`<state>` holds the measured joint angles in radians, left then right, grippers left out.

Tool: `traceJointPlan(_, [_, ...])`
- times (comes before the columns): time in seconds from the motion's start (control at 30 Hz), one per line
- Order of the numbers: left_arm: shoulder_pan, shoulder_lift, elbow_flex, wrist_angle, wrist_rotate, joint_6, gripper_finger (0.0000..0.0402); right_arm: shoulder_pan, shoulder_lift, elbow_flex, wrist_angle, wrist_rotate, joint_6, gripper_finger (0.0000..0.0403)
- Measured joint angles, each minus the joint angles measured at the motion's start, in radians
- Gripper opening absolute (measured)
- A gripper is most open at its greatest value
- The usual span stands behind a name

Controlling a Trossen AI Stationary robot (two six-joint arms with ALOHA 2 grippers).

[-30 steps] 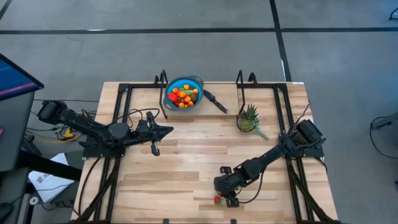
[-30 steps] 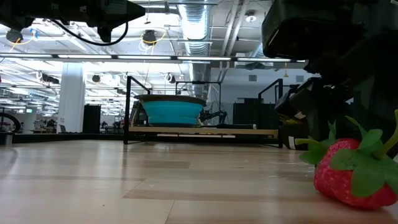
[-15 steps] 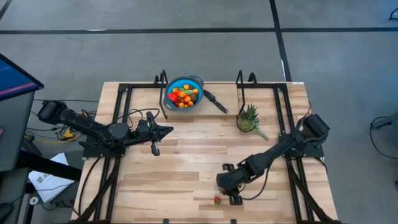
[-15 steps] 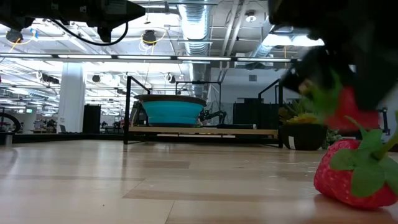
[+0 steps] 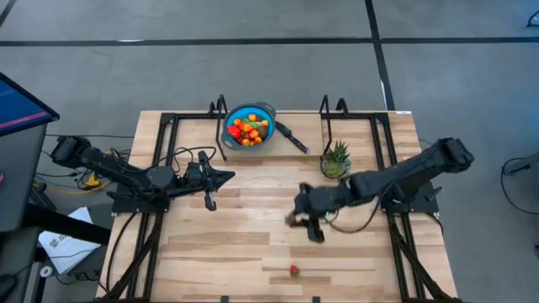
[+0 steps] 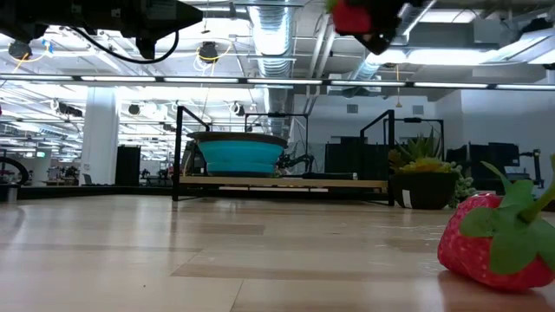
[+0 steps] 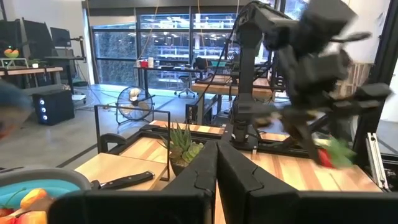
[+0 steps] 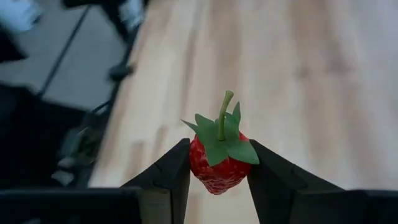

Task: Pick & Place Fruit
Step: Put the strawberry into the basket

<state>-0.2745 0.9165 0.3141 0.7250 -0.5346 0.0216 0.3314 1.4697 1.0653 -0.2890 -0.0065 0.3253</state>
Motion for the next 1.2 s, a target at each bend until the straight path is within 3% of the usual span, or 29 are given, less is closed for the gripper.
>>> traceJointPlan(0.27, [0.025,0.0,0.0,0.0,-0.052,0.0,0.0002,-0.189,-0.048,0.0,0.119,0.138,-0.209,0.0127])
traceJointPlan(0.43, [0.056,0.0,0.0,0.001,-0.121,0.0,0.0002,-0.316,-0.023,0.003,0.247,0.143,-0.287,0.0126])
traceJointPlan(0.7, [0.14,0.0,0.0,0.003,-0.137,0.015,0.0002,-0.507,0.092,0.003,0.485,0.142,-0.31,0.0126])
traceJointPlan(0.93, [0.206,-0.008,0.0,0.0,-0.129,0.112,0.0002,-0.607,0.233,0.107,0.471,0.14,-0.309,0.0128])
traceJointPlan(1.2, [0.246,-0.043,0.0,-0.006,-0.122,0.165,0.0002,-0.642,0.416,0.365,0.339,0.136,-0.325,0.0128])
